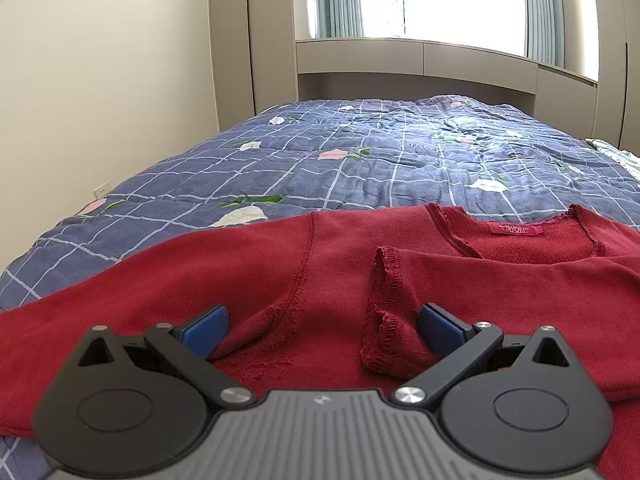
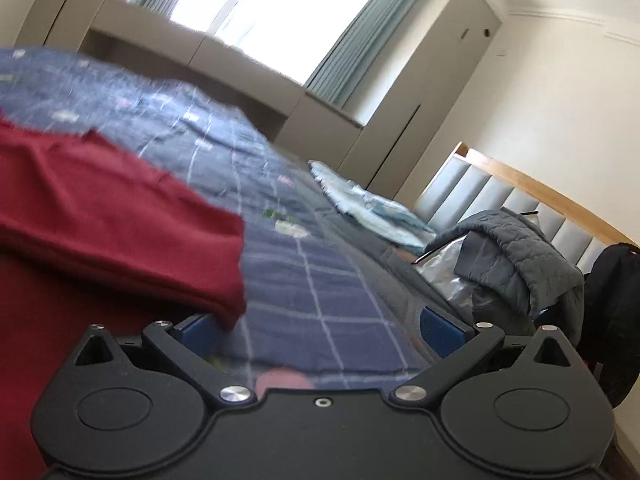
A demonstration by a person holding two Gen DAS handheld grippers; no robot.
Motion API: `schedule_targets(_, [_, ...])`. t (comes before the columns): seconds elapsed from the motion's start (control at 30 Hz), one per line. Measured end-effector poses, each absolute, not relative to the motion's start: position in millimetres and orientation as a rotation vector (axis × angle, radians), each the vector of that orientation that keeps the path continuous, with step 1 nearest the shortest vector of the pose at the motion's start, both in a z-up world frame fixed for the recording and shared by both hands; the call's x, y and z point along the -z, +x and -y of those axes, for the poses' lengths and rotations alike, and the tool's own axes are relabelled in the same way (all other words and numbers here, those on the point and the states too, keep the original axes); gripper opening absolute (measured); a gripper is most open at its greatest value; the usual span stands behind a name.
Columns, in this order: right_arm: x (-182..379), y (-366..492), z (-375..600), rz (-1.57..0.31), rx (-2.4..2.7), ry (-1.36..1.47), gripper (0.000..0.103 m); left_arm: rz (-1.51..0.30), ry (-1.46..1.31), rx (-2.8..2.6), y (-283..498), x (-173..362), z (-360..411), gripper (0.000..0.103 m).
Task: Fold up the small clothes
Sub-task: 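Move the left gripper toward the cuff of the other red sleeve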
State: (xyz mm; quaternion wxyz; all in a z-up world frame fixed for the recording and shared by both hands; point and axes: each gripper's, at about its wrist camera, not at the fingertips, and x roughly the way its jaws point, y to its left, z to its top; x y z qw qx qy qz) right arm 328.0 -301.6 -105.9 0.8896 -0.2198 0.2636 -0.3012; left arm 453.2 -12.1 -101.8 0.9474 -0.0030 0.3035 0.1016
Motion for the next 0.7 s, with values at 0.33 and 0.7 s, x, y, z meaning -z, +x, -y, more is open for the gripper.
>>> schedule_targets(0.33, [69, 292, 312, -0.349, 0.572, -0.25, 0.103, -0.618, -0.008, -0.205, 453, 102, 12, 0.103])
schedule_targets(0.7, [98, 336, 325, -0.569, 0.615, -0.279, 0.103, -0.617, -0.009, -0.202, 454, 102, 11, 0.103])
